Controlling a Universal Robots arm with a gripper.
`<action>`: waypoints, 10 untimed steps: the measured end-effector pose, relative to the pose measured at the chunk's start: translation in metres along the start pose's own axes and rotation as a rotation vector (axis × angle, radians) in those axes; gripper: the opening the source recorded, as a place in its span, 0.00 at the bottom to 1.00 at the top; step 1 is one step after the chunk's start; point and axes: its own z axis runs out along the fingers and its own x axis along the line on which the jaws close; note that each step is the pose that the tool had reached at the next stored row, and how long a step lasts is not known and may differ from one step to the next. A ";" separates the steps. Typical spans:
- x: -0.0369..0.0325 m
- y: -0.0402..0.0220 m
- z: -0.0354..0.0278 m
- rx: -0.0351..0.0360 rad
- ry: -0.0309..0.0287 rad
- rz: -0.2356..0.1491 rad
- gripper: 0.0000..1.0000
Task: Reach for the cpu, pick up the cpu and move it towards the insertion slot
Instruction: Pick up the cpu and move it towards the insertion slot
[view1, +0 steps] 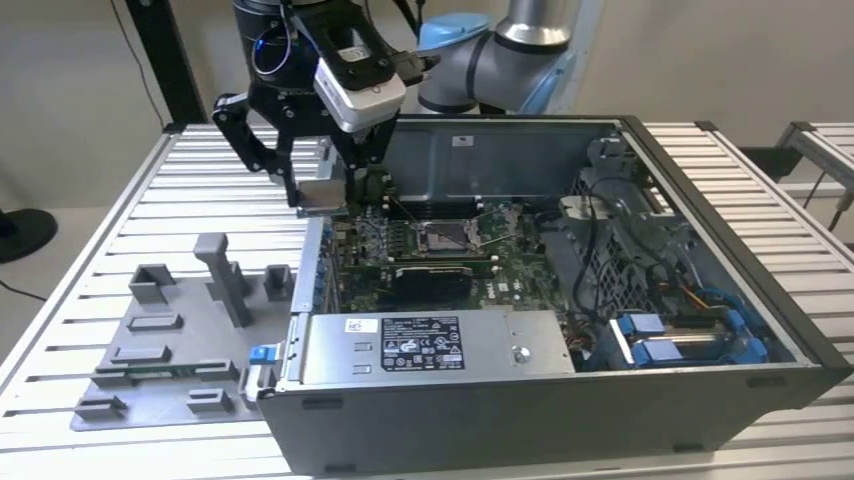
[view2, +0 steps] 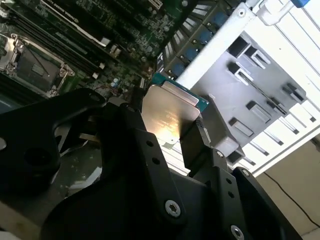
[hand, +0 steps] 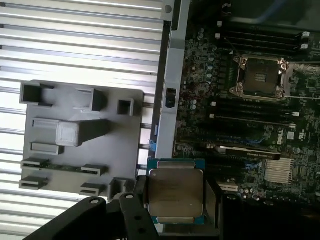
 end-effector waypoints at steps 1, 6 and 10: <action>-0.0023 -0.0001 0.0000 0.0000 0.0000 -0.001 0.00; -0.0143 -0.0006 -0.0001 0.0000 0.0002 -0.006 0.00; -0.0248 -0.0012 -0.0001 0.0001 0.0004 -0.009 0.00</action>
